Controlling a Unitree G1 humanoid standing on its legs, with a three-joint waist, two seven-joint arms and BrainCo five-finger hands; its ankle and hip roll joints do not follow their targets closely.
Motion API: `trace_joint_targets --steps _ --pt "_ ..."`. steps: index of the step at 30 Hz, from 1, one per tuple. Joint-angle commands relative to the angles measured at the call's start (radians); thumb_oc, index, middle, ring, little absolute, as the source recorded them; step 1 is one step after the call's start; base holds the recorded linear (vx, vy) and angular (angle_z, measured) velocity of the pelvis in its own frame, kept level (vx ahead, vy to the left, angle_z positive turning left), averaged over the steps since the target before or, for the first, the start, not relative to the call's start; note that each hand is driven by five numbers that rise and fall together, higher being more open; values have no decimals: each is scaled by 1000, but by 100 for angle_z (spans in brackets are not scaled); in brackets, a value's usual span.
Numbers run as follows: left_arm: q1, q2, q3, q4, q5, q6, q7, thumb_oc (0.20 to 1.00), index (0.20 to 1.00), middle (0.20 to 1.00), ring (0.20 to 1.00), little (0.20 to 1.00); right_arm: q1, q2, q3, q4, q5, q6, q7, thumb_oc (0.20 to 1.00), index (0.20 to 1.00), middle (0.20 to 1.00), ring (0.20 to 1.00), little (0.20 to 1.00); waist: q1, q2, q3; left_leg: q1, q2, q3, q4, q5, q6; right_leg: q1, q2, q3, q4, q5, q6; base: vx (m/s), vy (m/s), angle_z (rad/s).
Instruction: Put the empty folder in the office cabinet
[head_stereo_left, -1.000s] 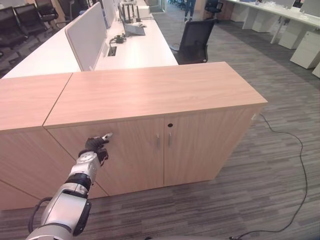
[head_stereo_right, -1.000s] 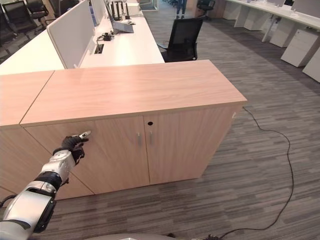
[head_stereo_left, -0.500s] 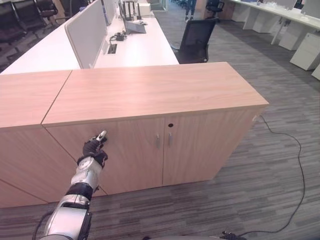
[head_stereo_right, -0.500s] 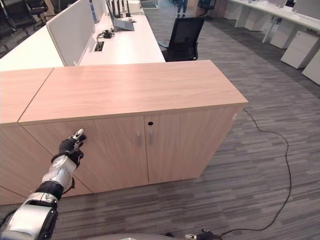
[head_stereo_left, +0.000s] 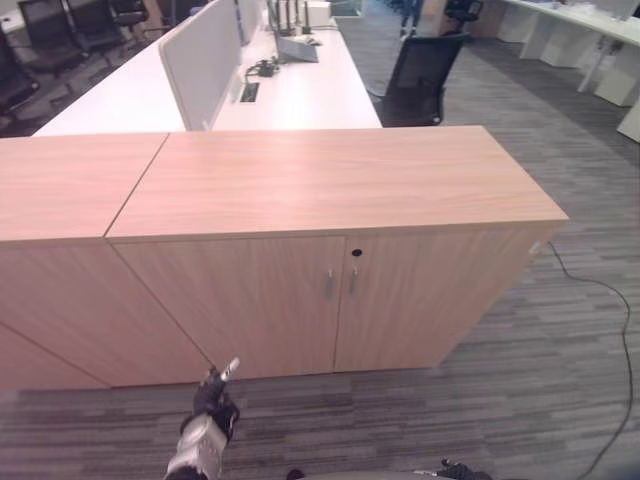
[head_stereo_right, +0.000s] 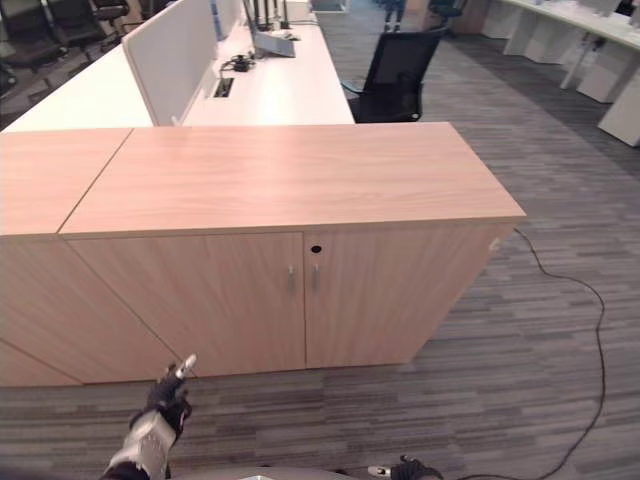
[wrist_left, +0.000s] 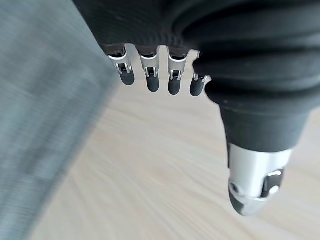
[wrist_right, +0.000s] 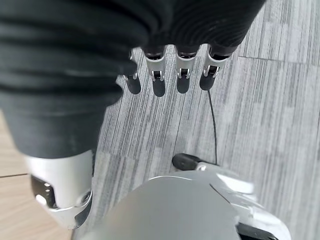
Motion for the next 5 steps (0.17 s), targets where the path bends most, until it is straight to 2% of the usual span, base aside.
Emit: trace_joint_targets --steps 1,4,5 --pt "-85 2 -22 126 91 4 -50 1000 1000 1000 1000 1000 -41 8 16 38 -11 -25 -7 1000 1000 1000 1000 1000 3 -21 -5 -12 -4 -3 7 -74 -16 -16 -36 -44 6 -14 73 -12 -7 10" --pt "-62 4 -76 262 276 35 -63 1000 1000 1000 1000 1000 -50 8 25 36 -16 -30 -9 1000 1000 1000 1000 1000 4 -18 0 -20 -5 -7 7 -73 -16 -24 -34 -47 6 -15 71 3 -1 8" --pt "-62 4 -76 263 276 35 -63 1000 1000 1000 1000 1000 -50 8 25 36 -16 -30 -9 1000 1000 1000 1000 1000 4 -18 0 -20 -5 -7 7 -73 -16 -23 -34 -47 6 -15 71 6 3 4"
